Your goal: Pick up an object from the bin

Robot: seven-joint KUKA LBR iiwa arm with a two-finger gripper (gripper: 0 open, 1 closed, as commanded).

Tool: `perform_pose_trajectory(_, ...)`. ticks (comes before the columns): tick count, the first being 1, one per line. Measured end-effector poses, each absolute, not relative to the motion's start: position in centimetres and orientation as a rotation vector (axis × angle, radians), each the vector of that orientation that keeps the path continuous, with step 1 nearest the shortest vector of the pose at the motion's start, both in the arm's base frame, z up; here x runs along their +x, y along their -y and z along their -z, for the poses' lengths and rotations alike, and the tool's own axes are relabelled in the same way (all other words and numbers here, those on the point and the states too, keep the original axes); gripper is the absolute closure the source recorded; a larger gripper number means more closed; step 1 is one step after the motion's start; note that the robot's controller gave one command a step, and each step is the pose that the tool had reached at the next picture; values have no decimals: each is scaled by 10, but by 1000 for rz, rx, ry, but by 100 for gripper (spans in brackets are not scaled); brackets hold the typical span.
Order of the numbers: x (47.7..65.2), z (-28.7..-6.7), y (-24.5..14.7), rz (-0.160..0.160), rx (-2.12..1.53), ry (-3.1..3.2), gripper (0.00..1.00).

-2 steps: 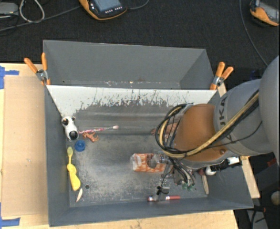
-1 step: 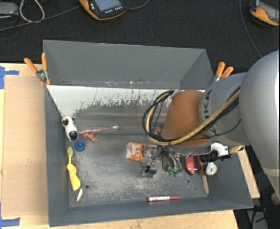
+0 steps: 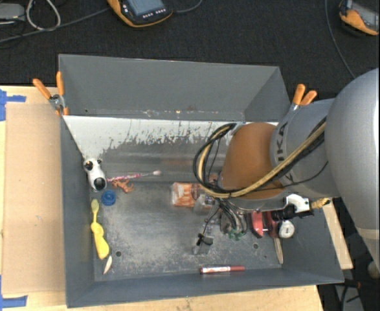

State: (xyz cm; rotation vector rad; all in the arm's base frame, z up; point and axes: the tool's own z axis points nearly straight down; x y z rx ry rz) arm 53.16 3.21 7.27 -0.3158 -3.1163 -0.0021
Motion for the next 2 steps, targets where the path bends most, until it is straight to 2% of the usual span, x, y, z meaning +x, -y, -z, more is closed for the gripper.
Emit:
perform_pose_trajectory(1, 532, -73, -32, 2, -315, 3116, 0)
perform_pose_trajectory(2, 537, -116, 6, 2, -262, 3121, 100)
